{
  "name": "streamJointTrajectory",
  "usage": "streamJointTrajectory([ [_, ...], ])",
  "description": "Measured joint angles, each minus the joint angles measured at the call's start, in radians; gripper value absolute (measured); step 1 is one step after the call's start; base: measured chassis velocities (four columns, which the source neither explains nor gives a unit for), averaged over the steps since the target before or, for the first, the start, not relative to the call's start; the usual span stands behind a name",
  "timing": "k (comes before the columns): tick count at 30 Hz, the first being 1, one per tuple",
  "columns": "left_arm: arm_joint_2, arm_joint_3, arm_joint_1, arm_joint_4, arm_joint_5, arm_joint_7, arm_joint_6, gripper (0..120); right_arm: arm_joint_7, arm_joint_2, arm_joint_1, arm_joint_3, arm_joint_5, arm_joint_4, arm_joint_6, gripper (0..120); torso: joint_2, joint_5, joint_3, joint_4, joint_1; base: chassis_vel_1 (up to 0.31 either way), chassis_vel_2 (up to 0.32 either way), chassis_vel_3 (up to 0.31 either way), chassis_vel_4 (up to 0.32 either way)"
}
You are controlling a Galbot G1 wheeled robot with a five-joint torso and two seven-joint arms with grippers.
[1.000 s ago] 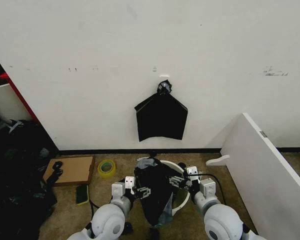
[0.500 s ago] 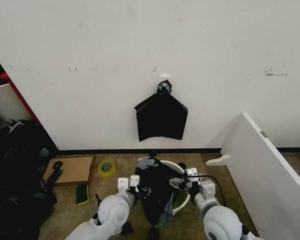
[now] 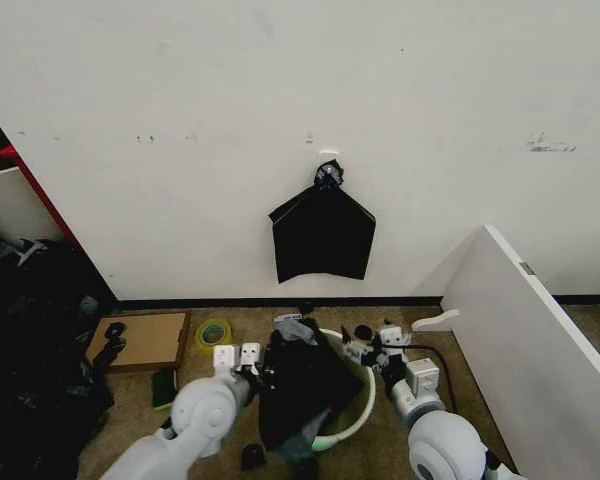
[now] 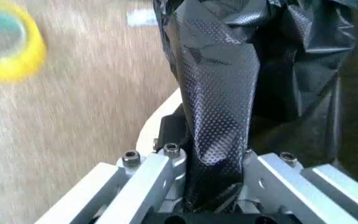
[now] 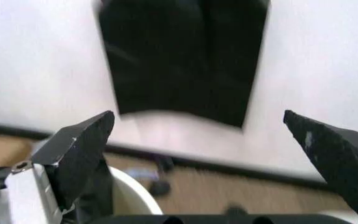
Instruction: Place the garbage bag over the trash bin.
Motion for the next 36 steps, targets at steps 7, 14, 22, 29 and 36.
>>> streamJointTrajectory([
  [7, 0.041, -0.018, 0.037, 0.049, 0.311, 0.227, -0.243, 5, -0.177, -0.007, -0.033, -0.008, -0.117, -0.001, 0.181, 100, 0.0, -0.0001, 0.0, -0.0001, 0.0, 0.0, 0.0, 0.0, 0.0],
  [14, 0.022, -0.012, 0.073, 0.182, 0.691, 0.408, -0.597, 5, -0.28, 0.027, -0.015, -0.013, -0.482, -0.122, 0.355, 100, 0.0, -0.0001, 0.0, 0.0, 0.0, 0.0, 0.0, 0.0, 0.0],
  [22, -0.004, 0.001, 0.081, 0.192, 0.81, 0.44, -0.684, 5, -0.31, 0.061, 0.024, -0.034, -0.747, -0.205, 0.377, 100, 0.0, -0.0001, 0.0, -0.0001, 0.0, 0.0, 0.0, 0.0, 0.0],
  [29, -0.01, 0.011, 0.08, 0.17, 0.81, 0.44, -0.684, 5, -0.282, 0.095, 0.043, -0.047, -0.93, -0.265, 0.35, 92, 0.0, 0.0001, 0.0, -0.0002, 0.0, 0.0, 0.0, 0.0, 0.0],
  [36, -0.008, 0.019, 0.08, 0.155, 0.792, 0.438, -0.676, 5, -0.177, 0.12, 0.053, -0.053, -1.032, -0.305, 0.262, 66, 0.0, 0.0001, 0.0, -0.0002, 0.0, 0.0, 0.0, 0.0, 0.0],
])
